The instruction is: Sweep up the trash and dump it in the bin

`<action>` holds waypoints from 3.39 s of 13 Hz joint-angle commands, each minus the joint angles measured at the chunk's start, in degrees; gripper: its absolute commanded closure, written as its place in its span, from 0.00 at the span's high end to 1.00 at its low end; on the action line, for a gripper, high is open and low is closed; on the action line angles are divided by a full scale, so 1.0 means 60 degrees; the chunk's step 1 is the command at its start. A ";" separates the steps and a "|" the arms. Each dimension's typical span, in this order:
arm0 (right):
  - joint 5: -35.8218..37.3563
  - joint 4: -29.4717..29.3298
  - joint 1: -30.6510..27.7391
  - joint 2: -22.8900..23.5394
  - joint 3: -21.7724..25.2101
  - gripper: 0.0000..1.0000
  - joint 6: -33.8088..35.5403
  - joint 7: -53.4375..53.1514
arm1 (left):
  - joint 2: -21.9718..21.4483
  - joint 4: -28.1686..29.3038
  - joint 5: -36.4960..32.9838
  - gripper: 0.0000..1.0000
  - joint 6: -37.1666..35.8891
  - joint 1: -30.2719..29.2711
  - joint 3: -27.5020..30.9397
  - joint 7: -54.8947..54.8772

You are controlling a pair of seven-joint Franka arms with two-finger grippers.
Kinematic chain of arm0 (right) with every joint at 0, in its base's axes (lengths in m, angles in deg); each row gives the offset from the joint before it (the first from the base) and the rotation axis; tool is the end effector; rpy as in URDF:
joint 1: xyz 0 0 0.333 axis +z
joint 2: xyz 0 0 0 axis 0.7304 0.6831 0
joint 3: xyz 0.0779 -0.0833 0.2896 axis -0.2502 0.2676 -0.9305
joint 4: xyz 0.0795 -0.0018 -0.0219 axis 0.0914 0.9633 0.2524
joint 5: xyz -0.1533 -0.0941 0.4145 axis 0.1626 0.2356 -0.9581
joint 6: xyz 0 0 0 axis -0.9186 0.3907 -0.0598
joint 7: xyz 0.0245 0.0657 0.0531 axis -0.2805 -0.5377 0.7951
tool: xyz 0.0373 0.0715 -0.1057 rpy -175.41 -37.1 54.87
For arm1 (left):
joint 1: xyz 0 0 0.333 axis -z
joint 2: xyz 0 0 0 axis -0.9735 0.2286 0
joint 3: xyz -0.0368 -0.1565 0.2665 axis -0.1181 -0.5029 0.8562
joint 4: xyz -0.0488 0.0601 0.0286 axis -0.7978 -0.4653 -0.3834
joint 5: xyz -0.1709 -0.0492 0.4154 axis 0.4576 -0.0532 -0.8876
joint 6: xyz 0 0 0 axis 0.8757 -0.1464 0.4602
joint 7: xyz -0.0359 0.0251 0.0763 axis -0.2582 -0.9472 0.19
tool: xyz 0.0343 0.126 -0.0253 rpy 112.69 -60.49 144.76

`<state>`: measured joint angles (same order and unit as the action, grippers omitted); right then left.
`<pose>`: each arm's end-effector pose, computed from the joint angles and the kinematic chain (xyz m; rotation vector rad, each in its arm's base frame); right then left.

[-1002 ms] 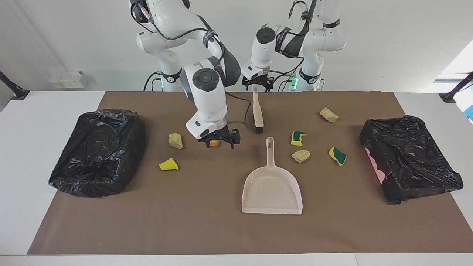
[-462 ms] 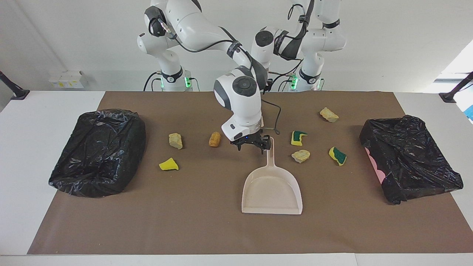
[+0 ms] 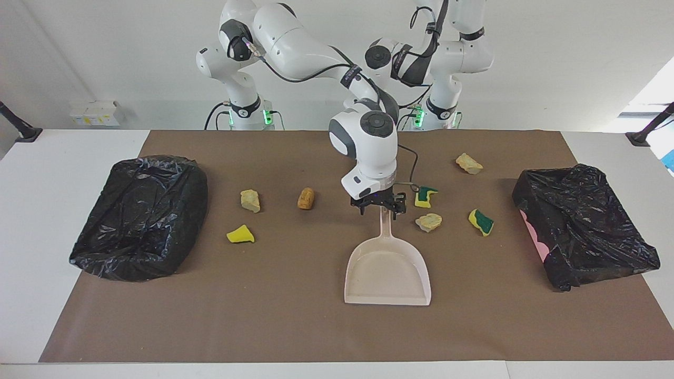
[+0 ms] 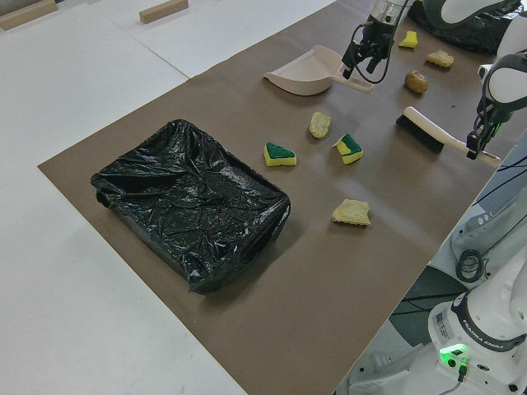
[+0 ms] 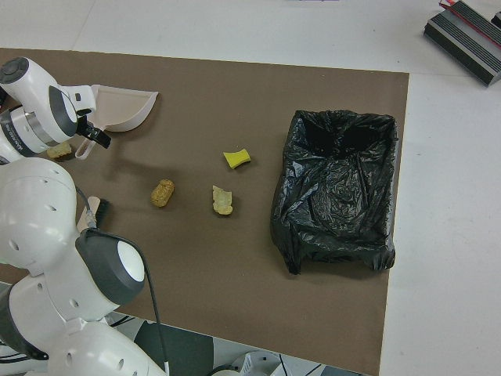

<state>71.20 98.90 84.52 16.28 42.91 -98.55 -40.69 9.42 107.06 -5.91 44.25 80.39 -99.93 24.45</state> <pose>0.6277 0.4968 0.3114 -2.9950 0.4075 -0.0726 0.2588 -0.3829 0.2750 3.0937 -0.2814 -0.2960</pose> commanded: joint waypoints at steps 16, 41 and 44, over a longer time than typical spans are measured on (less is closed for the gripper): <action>0.0436 0.0239 -0.0027 0.0106 -0.0024 0.00 -0.0320 0.2534 | -0.1045 -0.0621 -0.3978 0.00 -0.5389 -0.0293 0.4639 0.2884; 0.0539 0.4980 -0.1742 -0.3833 -0.0010 0.00 0.1237 1.7170 | 0.1048 -0.0588 -0.2883 0.00 -0.2578 0.0146 0.6356 0.4176; 0.0583 0.5849 -0.1464 -0.3938 -0.0009 0.00 -0.0083 1.7112 | 0.1443 -0.0795 -0.2413 0.00 -0.1833 0.0321 0.6297 0.3562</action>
<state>73.68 129.16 74.80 -5.14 43.10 -95.23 60.52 15.40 103.78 -22.03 30.65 80.97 -62.29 48.00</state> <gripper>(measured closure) 0.670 0.731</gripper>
